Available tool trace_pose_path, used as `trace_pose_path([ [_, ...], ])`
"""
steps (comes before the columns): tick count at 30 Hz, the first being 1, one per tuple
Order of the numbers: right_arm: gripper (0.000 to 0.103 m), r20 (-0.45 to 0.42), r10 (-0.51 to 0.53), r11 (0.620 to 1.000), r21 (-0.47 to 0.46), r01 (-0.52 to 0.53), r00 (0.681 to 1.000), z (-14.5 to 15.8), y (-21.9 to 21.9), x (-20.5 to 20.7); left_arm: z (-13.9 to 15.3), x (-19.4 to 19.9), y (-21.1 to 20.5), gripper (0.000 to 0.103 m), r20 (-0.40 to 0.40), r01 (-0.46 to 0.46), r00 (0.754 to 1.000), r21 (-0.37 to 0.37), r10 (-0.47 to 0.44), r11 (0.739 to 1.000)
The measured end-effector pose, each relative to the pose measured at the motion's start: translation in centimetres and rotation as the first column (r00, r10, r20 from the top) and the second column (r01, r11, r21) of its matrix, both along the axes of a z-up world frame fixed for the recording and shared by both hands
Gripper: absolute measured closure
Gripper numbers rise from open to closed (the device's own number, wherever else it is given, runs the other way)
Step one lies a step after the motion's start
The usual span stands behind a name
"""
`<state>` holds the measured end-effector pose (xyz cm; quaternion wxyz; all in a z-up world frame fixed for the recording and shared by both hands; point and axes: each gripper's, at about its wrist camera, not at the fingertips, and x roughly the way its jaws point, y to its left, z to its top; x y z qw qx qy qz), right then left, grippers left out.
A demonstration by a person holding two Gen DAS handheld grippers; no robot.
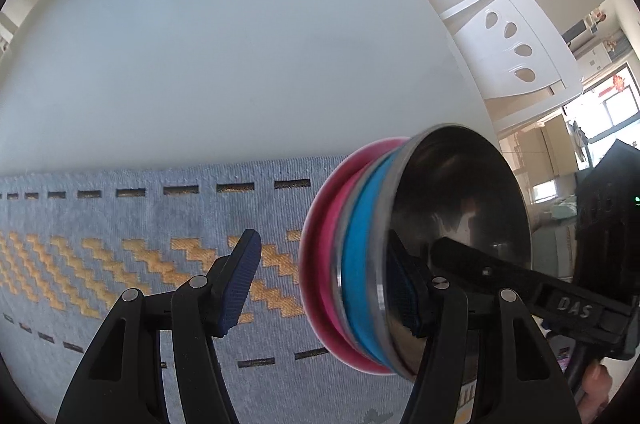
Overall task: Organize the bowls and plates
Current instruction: 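Lift the nested bowls with both tools and carry them toward the plate stack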
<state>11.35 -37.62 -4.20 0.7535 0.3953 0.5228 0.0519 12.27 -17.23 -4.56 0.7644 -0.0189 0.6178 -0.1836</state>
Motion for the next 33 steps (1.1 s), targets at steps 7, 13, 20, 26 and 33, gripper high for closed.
trace_pose_path([
  [7, 0.054, 0.018, 0.032, 0.999, -0.020, -0.032, 0.999, 0.2, 0.0, 0.2, -0.2, -0.1, -1.1, 0.049, 0.017, 0.046, 0.999, -0.017, -0.046, 0.999],
  [13, 0.054, 0.023, 0.044, 0.999, -0.005, -0.043, 0.999, 0.1, -0.3, 0.1, -0.1, -0.3, -1.6, 0.054, 0.021, 0.065, 0.998, -0.029, -0.065, 0.997],
  [20, 0.054, 0.019, 0.084, 0.996, -0.032, -0.083, 0.996, 0.5, 0.0, 0.2, 0.1, -0.6, -1.2, 0.055, 0.016, 0.084, 0.996, -0.019, -0.084, 0.996],
  [26, 0.054, 0.014, 0.119, 0.993, -0.024, -0.118, 0.993, 0.6, 1.3, -0.4, 0.8, -1.7, -0.6, 0.055, 0.036, 0.108, 0.993, 0.025, -0.109, 0.994],
  [33, 0.054, 0.020, 0.142, 0.990, -0.020, -0.141, 0.990, 2.1, 2.6, -1.7, 2.5, -3.8, 1.1, 0.055, 0.049, 0.073, 0.996, 0.029, -0.074, 0.997],
])
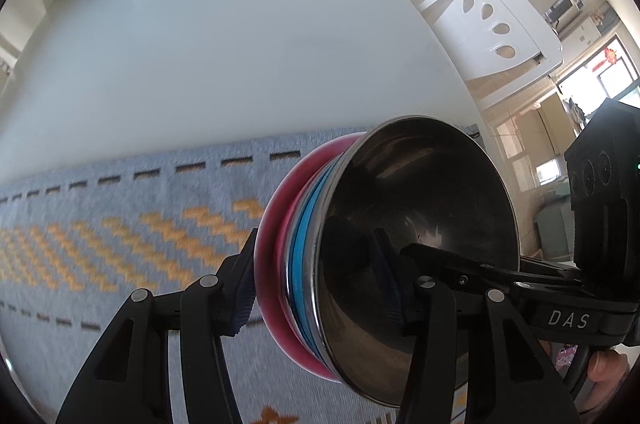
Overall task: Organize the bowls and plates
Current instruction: 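Lift the nested bowls with both tools and carry them toward the plate stack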
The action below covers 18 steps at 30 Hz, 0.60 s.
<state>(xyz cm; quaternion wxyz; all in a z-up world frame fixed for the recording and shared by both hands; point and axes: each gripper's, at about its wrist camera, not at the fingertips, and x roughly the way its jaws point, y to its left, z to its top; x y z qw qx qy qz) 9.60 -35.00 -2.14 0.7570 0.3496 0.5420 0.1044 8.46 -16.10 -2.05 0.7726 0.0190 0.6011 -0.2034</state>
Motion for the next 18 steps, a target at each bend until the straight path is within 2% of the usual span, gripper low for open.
trace_pose_path([
  [8, 0.054, -0.008, 0.068, 0.998, 0.018, -0.068, 0.998, 1.3, 2.8, -2.7, 2.1, -4.0, 3.5, 0.055, 0.005, -0.098, 0.995, 0.024, 0.097, 0.995],
  [13, 0.054, 0.009, 0.127, 0.992, 0.014, -0.127, 0.992, 2.3, 5.0, -4.8, 3.8, -6.7, 5.7, 0.055, 0.031, -0.115, 0.993, 0.037, 0.114, 0.993],
  [18, 0.054, 0.024, 0.173, 0.985, -0.013, -0.173, 0.985, 3.5, 7.0, -6.4, 5.2, -8.9, 7.8, 0.055, 0.042, -0.145, 0.989, 0.018, 0.144, 0.989],
])
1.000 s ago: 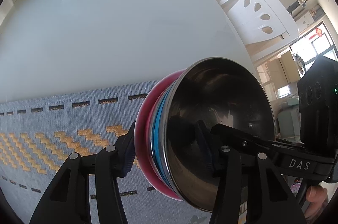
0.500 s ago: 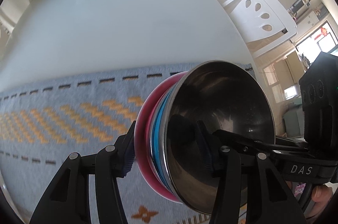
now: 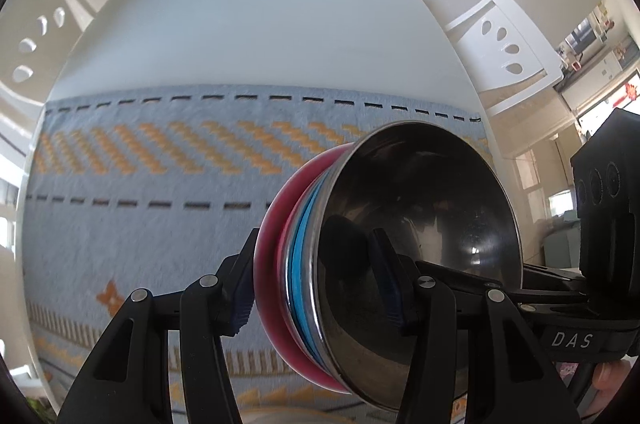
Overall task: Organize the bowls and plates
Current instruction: 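Lift the nested bowls with both tools and carry them toward the plate stack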
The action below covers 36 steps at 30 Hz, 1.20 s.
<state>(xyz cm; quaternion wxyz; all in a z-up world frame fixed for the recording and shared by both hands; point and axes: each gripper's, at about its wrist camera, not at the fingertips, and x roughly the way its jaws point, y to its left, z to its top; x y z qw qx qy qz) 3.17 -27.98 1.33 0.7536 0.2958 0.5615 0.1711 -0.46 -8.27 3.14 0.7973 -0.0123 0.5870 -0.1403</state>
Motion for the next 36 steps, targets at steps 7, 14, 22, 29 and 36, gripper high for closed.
trace_pose_path([
  [7, 0.054, 0.011, 0.039, 0.999, -0.015, -0.039, 0.999, 1.0, 2.3, -2.2, 1.4, -2.8, 1.9, 0.055, 0.016, -0.024, 1.000, -0.008, 0.024, 1.000],
  [14, 0.054, 0.013, 0.042, 0.998, -0.051, -0.041, 0.999, 2.5, 4.2, -5.1, 2.6, -5.1, 2.9, 0.055, 0.017, -0.025, 1.000, -0.031, 0.025, 0.999],
  [22, 0.054, 0.002, -0.038, 0.996, -0.085, 0.038, 0.999, 4.1, 5.0, -9.0, 3.7, -7.8, 3.0, 0.055, 0.017, 0.046, 0.999, -0.067, -0.044, 0.997],
  [29, 0.054, -0.062, -0.127, 0.990, -0.069, 0.122, 0.990, 3.3, 5.0, -13.2, 3.5, -10.7, 2.6, 0.055, -0.002, 0.131, 0.991, -0.074, -0.132, 0.989],
  [36, 0.054, -0.094, -0.160, 0.985, -0.073, 0.154, 0.983, 2.1, 7.0, -16.7, 2.4, -13.8, 3.8, 0.055, -0.031, 0.168, 0.985, -0.075, -0.171, 0.983],
])
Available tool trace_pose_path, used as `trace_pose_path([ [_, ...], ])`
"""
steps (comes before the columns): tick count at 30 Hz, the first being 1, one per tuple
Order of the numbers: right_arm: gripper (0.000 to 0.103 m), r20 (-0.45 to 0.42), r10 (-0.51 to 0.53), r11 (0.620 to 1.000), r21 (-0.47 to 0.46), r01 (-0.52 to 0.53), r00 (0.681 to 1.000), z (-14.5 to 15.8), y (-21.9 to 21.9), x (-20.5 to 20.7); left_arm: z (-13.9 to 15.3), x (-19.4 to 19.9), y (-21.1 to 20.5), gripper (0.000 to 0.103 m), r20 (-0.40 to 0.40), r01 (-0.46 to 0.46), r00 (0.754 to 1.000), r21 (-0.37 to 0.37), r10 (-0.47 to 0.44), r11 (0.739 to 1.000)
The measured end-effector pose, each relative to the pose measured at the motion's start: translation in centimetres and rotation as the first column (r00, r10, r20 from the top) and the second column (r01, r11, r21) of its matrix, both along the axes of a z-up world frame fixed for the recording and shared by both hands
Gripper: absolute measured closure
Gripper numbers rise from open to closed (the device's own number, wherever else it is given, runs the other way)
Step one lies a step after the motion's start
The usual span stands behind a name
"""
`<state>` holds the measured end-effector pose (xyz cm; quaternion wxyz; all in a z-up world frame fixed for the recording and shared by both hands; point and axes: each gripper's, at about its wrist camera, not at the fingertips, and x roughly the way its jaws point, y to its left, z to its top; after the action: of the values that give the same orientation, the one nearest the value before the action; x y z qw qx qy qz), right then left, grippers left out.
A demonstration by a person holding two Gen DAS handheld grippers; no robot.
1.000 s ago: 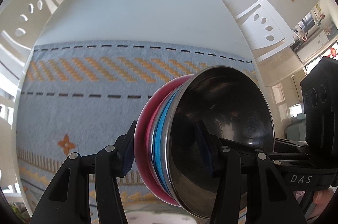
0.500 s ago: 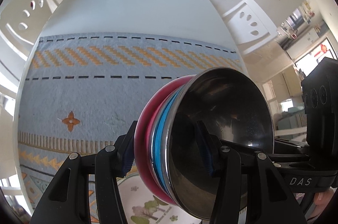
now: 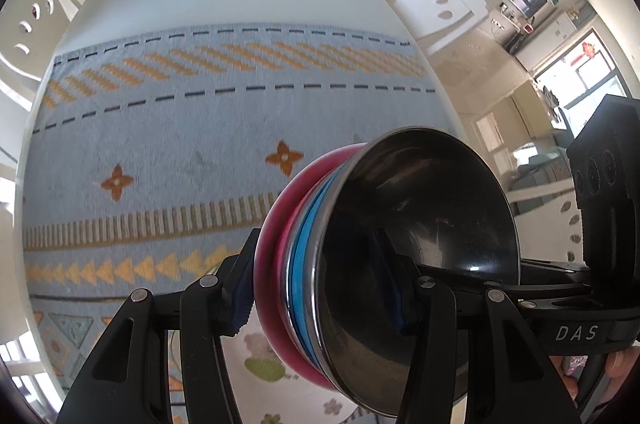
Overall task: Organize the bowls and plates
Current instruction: 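Lift the nested bowls with both tools and carry them toward the plate stack, then lower the nested bowls onto the pink floral plate with both tools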
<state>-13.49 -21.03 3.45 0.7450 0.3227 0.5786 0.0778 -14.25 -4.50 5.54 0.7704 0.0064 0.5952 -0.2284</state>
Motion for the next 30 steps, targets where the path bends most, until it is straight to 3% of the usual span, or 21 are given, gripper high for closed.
trace_pose_path([
  [16, 0.054, -0.043, 0.045, 0.999, 0.010, -0.044, 0.998, -3.5, 5.7, -3.0, -2.7, -4.1, 5.4, 0.055, -0.043, -0.043, 0.998, 0.012, 0.044, 0.999],
  [30, 0.054, -0.031, 0.023, 1.000, -0.002, -0.023, 0.999, -5.6, 6.8, -3.9, -4.8, -5.2, 6.4, 0.055, -0.061, -0.055, 0.997, 0.012, 0.055, 0.998],
])
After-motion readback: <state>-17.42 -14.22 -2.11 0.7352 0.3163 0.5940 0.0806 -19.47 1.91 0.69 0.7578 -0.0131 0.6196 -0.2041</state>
